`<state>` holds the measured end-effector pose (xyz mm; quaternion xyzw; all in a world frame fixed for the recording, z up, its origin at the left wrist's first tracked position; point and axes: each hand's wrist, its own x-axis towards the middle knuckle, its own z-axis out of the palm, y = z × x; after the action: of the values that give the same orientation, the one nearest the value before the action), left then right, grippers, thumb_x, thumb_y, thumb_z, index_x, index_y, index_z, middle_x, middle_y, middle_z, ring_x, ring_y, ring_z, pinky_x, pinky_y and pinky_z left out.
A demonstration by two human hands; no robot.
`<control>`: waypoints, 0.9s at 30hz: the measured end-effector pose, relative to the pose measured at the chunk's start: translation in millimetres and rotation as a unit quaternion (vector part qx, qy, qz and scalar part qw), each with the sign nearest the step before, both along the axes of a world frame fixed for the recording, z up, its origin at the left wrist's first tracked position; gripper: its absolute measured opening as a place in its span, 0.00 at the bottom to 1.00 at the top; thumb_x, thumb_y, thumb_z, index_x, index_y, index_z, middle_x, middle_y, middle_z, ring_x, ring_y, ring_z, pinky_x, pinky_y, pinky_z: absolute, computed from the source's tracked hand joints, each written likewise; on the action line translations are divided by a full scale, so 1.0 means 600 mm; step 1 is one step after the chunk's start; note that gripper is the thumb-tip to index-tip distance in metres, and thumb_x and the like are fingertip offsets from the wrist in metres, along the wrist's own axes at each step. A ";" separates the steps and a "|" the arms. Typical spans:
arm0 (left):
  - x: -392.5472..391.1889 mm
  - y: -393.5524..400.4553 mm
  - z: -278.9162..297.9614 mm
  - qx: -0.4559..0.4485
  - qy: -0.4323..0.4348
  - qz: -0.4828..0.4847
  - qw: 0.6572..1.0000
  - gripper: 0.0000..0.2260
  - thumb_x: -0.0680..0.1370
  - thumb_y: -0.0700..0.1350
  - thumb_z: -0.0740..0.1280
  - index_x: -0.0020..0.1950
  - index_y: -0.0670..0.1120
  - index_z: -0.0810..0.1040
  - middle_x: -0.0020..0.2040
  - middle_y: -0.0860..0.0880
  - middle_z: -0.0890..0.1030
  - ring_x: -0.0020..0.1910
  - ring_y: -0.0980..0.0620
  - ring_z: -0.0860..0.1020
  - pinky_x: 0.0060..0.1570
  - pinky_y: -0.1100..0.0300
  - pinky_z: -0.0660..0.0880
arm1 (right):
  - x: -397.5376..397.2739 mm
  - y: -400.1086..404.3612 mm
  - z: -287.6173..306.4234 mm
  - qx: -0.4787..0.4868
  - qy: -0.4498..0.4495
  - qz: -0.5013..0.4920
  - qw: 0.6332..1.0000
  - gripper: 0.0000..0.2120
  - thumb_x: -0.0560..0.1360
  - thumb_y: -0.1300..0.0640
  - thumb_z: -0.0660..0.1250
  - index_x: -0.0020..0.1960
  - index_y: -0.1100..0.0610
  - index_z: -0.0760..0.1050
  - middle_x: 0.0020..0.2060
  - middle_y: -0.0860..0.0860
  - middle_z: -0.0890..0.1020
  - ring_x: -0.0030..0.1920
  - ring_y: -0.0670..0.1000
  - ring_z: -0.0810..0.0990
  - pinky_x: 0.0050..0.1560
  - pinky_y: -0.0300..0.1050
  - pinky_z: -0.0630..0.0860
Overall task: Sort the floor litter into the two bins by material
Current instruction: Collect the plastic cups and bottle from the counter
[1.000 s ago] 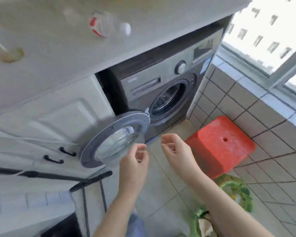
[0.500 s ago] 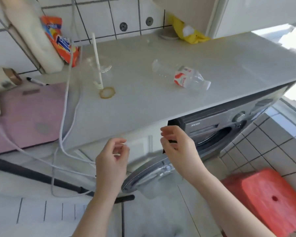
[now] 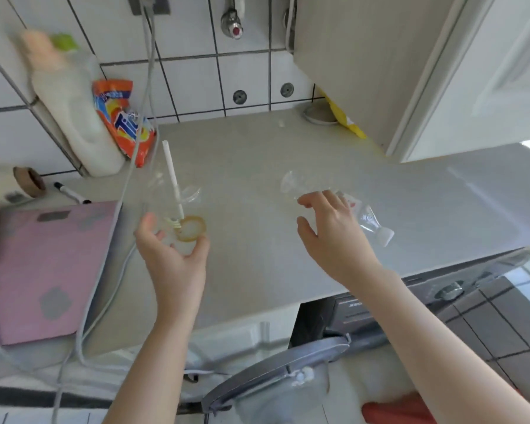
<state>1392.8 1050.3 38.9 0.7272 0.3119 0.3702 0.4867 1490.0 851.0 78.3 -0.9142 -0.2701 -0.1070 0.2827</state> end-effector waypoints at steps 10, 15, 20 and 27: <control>0.076 0.047 -0.022 -0.023 -0.058 0.048 0.997 0.47 0.63 0.45 0.77 0.73 0.59 0.51 0.72 0.47 0.62 0.70 0.48 0.67 0.66 0.47 0.70 | 0.119 0.024 -0.008 -0.155 0.025 -0.025 0.987 0.26 0.77 0.52 0.62 0.72 0.58 0.62 0.70 0.56 0.65 0.68 0.62 0.64 0.67 0.56 0.65; 0.096 0.049 -0.017 -0.042 -0.080 0.054 0.994 0.48 0.66 0.36 0.76 0.76 0.46 0.48 0.67 0.50 0.65 0.64 0.57 0.70 0.51 0.81 0.67 | 0.131 0.023 -0.022 -0.200 0.049 -0.020 0.978 0.28 0.77 0.48 0.62 0.73 0.57 0.59 0.69 0.55 0.66 0.67 0.60 0.66 0.63 0.54 0.65; 0.097 0.045 -0.009 -0.052 -0.087 0.039 0.994 0.45 0.67 0.33 0.75 0.75 0.44 0.51 0.60 0.55 0.68 0.51 0.73 0.73 0.44 0.82 0.67 | 0.138 0.021 -0.026 -0.231 0.061 -0.039 0.970 0.30 0.76 0.44 0.62 0.72 0.56 0.58 0.61 0.56 0.73 0.59 0.61 0.73 0.58 0.53 0.68; 0.080 0.026 0.000 -0.044 -0.093 0.014 0.995 0.39 0.66 0.34 0.76 0.71 0.46 0.59 0.63 0.50 0.72 0.52 0.72 0.74 0.49 0.78 0.68 | 0.112 0.021 -0.012 -0.128 0.107 0.017 0.986 0.32 0.73 0.44 0.67 0.72 0.50 0.59 0.61 0.52 0.74 0.59 0.57 0.75 0.54 0.50 0.73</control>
<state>1440.7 1065.9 38.9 0.6628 0.2917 0.4288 0.5401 1557.5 863.7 70.9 -0.9442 -0.2655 0.0318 0.1925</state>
